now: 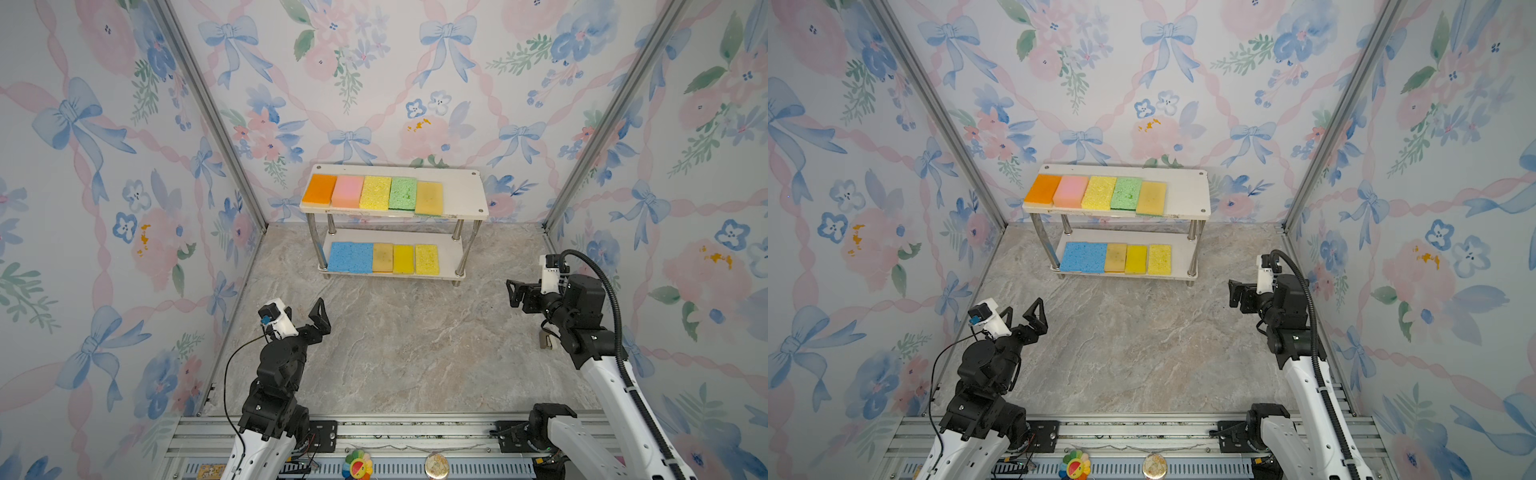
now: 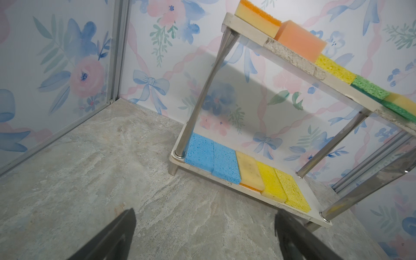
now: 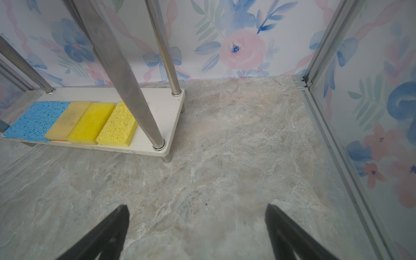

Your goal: Place and organize the cleaning sponges onto the shelf

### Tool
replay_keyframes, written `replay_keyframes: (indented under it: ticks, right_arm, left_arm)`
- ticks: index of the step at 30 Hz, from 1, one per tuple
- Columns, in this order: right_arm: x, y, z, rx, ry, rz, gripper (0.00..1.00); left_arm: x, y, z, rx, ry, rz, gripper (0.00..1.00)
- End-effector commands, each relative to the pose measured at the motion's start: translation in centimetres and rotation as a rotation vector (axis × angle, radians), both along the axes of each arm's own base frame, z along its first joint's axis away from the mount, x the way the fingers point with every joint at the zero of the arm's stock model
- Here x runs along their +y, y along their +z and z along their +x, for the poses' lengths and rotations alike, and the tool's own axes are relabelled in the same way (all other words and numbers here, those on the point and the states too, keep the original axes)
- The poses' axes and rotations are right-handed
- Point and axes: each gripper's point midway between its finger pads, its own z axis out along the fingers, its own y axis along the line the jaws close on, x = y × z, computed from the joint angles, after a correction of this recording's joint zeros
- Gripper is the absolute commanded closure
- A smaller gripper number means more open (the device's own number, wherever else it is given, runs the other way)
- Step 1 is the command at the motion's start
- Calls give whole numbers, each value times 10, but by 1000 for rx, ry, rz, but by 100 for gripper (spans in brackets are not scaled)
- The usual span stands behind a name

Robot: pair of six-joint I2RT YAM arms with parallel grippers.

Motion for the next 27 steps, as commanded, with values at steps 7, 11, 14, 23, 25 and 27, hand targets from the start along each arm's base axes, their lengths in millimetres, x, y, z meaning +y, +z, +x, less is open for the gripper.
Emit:
replay_keyframes:
  ticks: [7, 11, 14, 23, 25, 27]
  right_arm:
    - [-22, -42, 49, -26, -35, -1, 3]
    - [-18, -61, 69, -19, -21, 22, 3]
    - [-12, -76, 80, -11, -4, 13, 3]
    - [-4, -110, 93, 16, 28, 26, 3]
    - [-3, -113, 93, 14, 34, 26, 3]
    - [-2, -117, 93, 14, 38, 29, 3]
  left_arm:
    - [16, -17, 23, 96, 116, 128, 2]
    - [22, -24, 32, 151, 150, 175, 2]
    - [24, -27, 39, 185, 167, 199, 2]
    - [41, -35, 62, 187, 276, 273, 2]
    - [43, -44, 69, 192, 281, 278, 2]
    - [45, -55, 77, 212, 288, 301, 2]
